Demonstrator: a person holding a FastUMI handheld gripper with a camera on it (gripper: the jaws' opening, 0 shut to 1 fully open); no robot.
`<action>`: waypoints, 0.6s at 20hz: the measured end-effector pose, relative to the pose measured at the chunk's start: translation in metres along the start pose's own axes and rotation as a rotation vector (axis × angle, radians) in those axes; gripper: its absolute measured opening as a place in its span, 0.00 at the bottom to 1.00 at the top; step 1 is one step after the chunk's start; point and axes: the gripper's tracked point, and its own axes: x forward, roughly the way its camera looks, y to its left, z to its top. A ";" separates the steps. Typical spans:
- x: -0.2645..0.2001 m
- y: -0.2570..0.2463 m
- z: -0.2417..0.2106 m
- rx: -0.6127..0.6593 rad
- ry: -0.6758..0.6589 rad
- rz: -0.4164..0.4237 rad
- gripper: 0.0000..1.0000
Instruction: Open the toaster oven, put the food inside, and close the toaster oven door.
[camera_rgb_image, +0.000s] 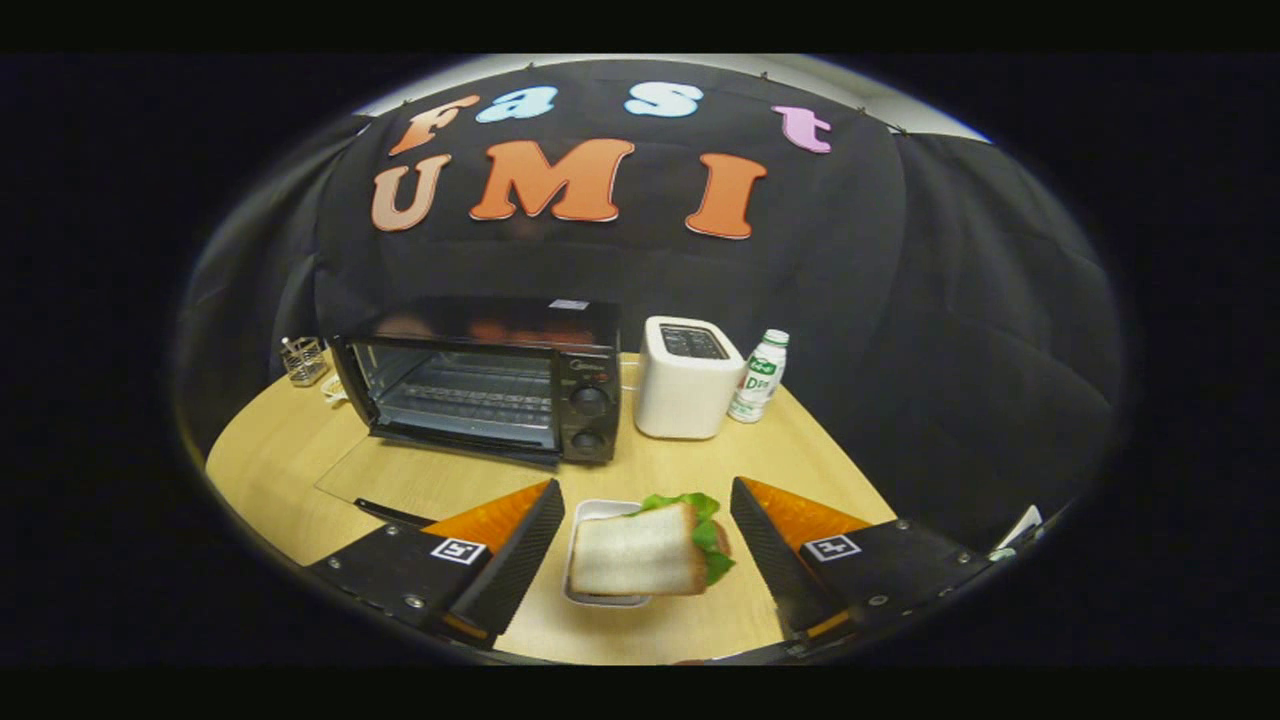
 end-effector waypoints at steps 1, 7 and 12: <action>-0.001 -0.011 -0.002 -0.006 0.024 -0.002 0.99; 0.011 -0.038 -0.020 0.098 0.178 0.101 0.99; 0.041 -0.033 -0.052 0.296 0.321 0.202 0.99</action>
